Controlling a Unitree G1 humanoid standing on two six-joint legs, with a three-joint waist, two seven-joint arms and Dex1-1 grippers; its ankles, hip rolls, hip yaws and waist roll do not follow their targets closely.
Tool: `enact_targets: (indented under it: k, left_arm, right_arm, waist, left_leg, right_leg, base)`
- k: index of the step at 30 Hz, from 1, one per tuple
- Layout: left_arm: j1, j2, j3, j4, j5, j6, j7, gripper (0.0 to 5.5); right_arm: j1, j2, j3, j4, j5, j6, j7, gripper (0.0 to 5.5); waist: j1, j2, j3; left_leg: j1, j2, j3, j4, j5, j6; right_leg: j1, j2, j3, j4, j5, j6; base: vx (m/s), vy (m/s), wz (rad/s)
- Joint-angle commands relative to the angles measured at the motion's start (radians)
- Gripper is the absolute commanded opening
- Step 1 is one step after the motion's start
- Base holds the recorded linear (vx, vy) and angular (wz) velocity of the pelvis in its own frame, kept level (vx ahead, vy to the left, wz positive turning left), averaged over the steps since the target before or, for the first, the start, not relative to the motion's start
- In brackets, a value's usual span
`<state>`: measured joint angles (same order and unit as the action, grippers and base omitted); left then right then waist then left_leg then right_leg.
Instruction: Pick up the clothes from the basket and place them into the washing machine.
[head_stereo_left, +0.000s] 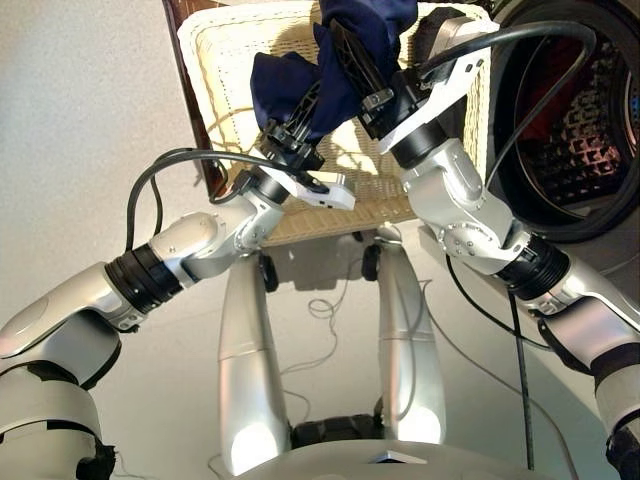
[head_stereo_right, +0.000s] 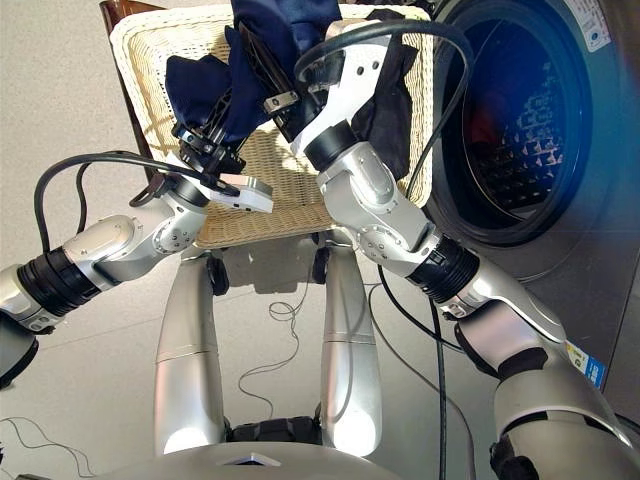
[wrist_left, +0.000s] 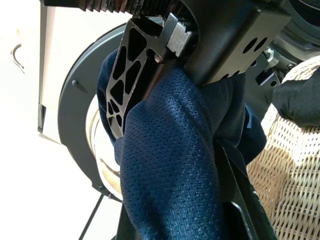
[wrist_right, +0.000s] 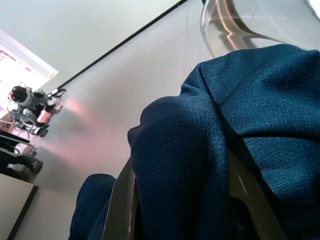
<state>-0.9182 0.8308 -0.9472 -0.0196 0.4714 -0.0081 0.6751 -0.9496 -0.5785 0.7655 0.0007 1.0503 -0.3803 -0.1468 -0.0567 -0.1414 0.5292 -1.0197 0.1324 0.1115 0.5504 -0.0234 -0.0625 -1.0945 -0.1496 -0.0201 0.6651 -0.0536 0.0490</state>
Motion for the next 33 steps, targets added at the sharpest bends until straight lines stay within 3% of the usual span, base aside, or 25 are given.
enact_targets:
  k: [1, 2, 3, 4, 9, 16, 27, 33]
  left_arm:
    - [-0.065, -0.076, 0.117, -0.24, 0.046, -0.113, 0.151, 2.7]
    - [-0.049, -0.077, 0.127, -0.24, 0.038, -0.119, 0.151, 3.06]
    - [-0.037, -0.077, 0.135, -0.236, 0.031, -0.12, 0.152, 4.68]
    - [-0.028, -0.079, 0.141, -0.229, 0.024, -0.119, 0.156, 5.5]
    - [0.016, -0.078, 0.163, -0.231, -0.003, -0.146, 0.168, 5.5]
    - [0.015, -0.095, 0.156, -0.231, -0.059, -0.192, 0.18, 5.5]
    - [0.016, -0.059, 0.157, -0.266, -0.129, -0.231, 0.158, 5.5]
    - [0.025, -0.032, 0.164, -0.287, -0.152, -0.222, 0.156, 5.5]
  right_arm:
    - [0.12, -0.028, -0.02, 0.077, -0.015, 0.007, -0.054, 0.0]
    - [0.142, -0.019, -0.05, 0.082, -0.031, -0.003, -0.07, 0.0]
    - [0.165, -0.007, -0.078, 0.091, -0.041, -0.015, -0.087, 0.0]
    - [0.184, 0.013, -0.111, 0.107, -0.04, -0.03, -0.1, 0.0]
    - [0.247, 0.062, -0.254, 0.196, -0.12, -0.078, -0.188, 0.0]
    - [0.204, 0.107, -0.39, 0.461, -0.172, -0.103, -0.322, 0.0]
    - [0.027, -0.066, -0.501, 0.869, -0.226, -0.028, -0.407, 0.0]
    - [-0.07, -0.173, -0.536, 1.006, -0.2, -0.014, -0.445, 0.0]
  waist:
    - [-0.013, 0.08, -0.009]
    - [-0.014, 0.08, -0.009]
    - [-0.016, 0.079, -0.009]
    - [-0.016, 0.08, -0.009]
    - [-0.02, 0.087, -0.009]
    - [-0.012, 0.101, -0.009]
    - [0.01, 0.112, -0.009]
    - [0.014, 0.114, -0.009]
  left_leg:
    - [0.002, 0.02, -0.027, 0.055, -0.044, -0.037]
    - [0.0, 0.02, -0.027, 0.058, -0.045, -0.035]
    - [0.0, 0.02, -0.028, 0.061, -0.046, -0.034]
    - [-0.001, 0.02, -0.028, 0.064, -0.048, -0.033]
    - [-0.009, 0.017, -0.031, 0.087, -0.058, -0.029]
    - [-0.04, 0.01, -0.049, 0.148, -0.08, -0.025]
    - [-0.096, -0.003, -0.074, 0.218, -0.102, -0.022]
    - [-0.115, -0.005, -0.076, 0.236, -0.111, -0.02]
  right_leg:
    - [0.018, -0.022, 0.028, -0.055, 0.008, 0.076]
    - [0.016, -0.021, 0.028, -0.05, 0.006, 0.074]
    - [0.015, -0.021, 0.028, -0.046, 0.004, 0.074]
    - [0.015, -0.021, 0.029, -0.043, 0.002, 0.074]
    - [0.002, -0.021, 0.033, -0.004, -0.017, 0.071]
    - [-0.028, -0.023, 0.038, 0.069, -0.046, 0.064]
    - [-0.072, -0.03, 0.038, 0.132, -0.064, 0.066]
    - [-0.092, -0.031, 0.039, 0.149, -0.067, 0.068]
  base:
    - [0.0, 0.0, 0.0]
    - [0.0, 0.0, 0.0]
    - [0.0, 0.0, 0.0]
    - [0.0, 0.0, 0.0]
    - [0.0, 0.0, 0.0]
    - [0.0, 0.0, 0.0]
    - [0.0, 0.0, 0.0]
    - [0.0, 0.0, 0.0]
